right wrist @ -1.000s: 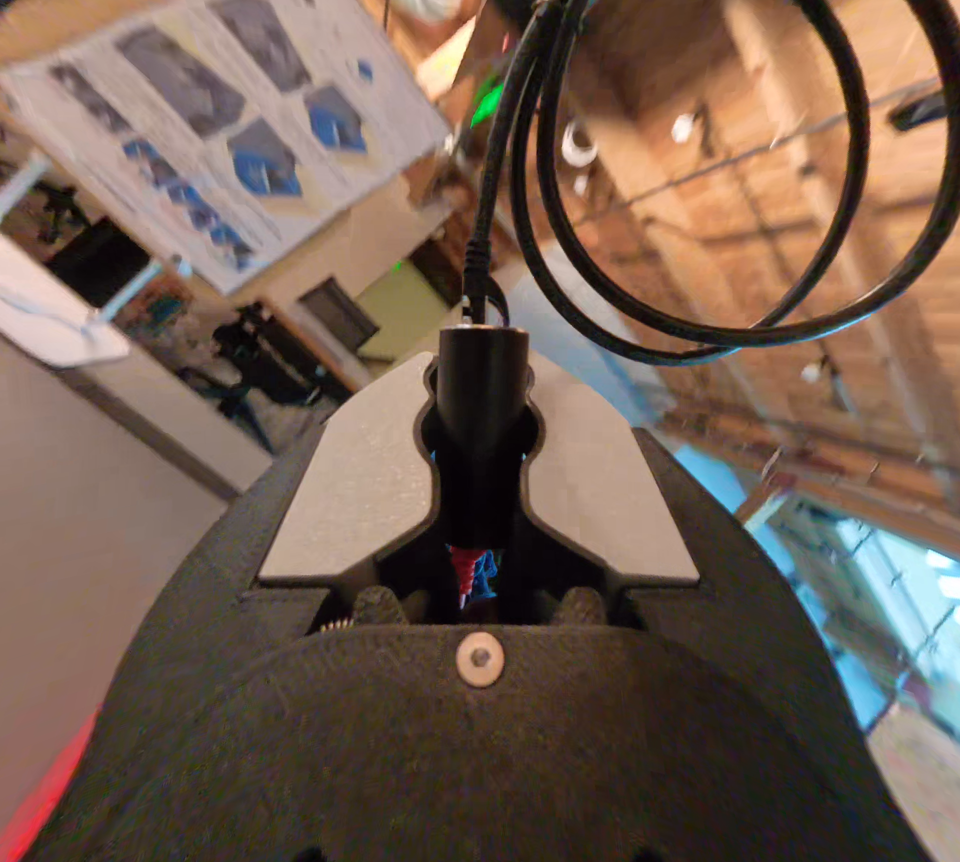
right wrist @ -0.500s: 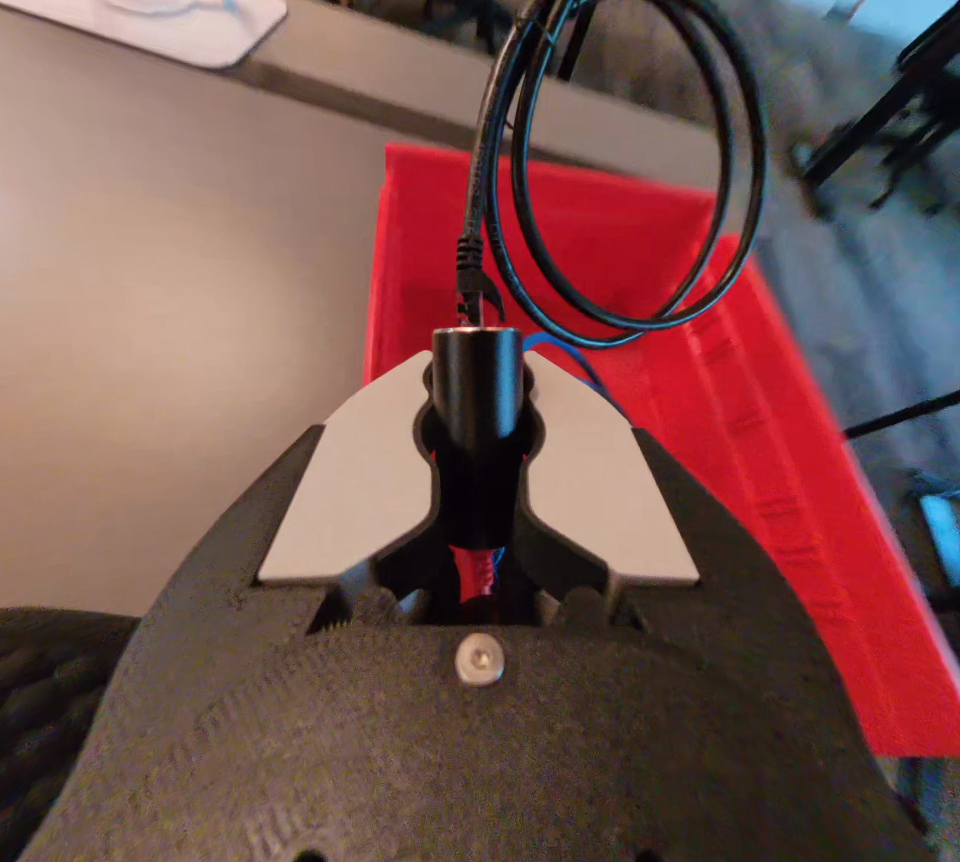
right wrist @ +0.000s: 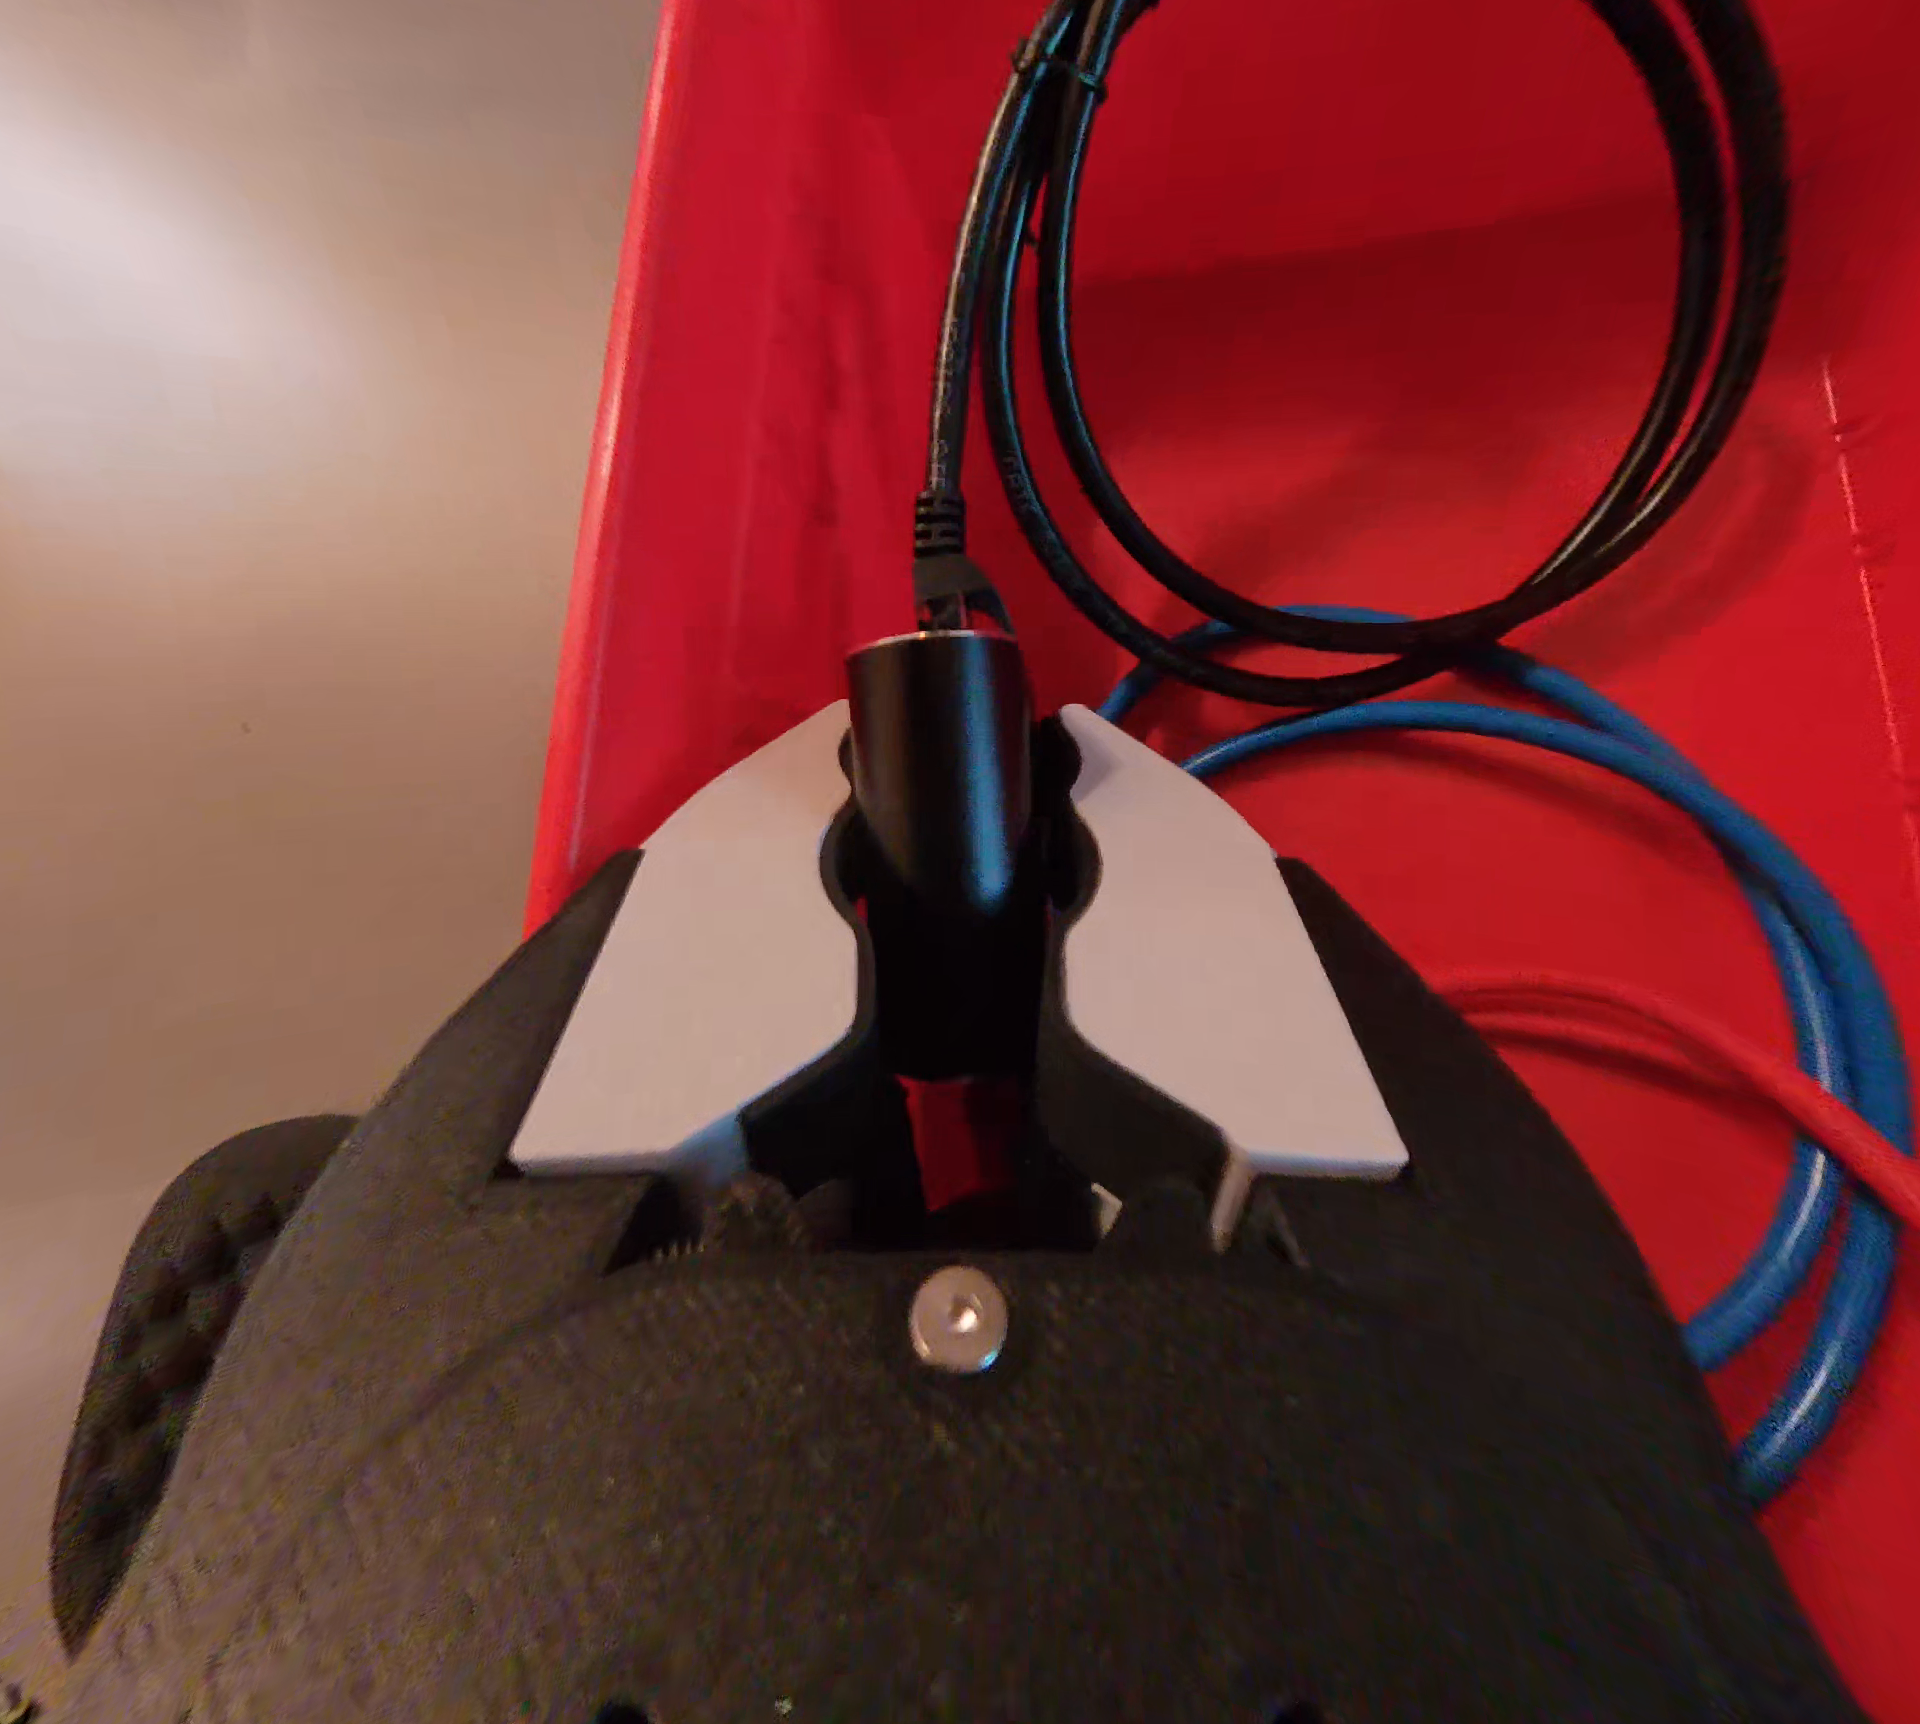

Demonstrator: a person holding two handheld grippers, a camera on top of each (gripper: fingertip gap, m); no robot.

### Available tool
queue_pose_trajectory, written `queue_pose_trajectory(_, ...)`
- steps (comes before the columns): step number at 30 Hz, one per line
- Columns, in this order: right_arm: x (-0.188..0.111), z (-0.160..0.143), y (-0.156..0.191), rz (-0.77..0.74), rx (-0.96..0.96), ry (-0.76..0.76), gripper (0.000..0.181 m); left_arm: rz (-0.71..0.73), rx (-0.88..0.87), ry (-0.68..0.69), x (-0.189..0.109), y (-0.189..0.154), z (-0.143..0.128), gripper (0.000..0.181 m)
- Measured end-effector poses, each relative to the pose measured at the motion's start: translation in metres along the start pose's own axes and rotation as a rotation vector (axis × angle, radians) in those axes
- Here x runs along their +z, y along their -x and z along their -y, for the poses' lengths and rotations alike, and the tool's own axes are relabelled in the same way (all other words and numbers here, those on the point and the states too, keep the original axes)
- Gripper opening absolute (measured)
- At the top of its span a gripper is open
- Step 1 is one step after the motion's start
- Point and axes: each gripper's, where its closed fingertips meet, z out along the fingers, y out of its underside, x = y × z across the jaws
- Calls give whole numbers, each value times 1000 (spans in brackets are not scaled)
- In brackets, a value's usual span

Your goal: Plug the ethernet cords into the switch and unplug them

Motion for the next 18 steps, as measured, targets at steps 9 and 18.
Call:
queue_pose_trajectory(9,-57,69,23,16,-86,-445,75,-1,4,3,0,-1,0,46)
queue_pose_trajectory(18,-111,-44,56,10,-562,119,60,-3,16,-3,0,-2,0,46)
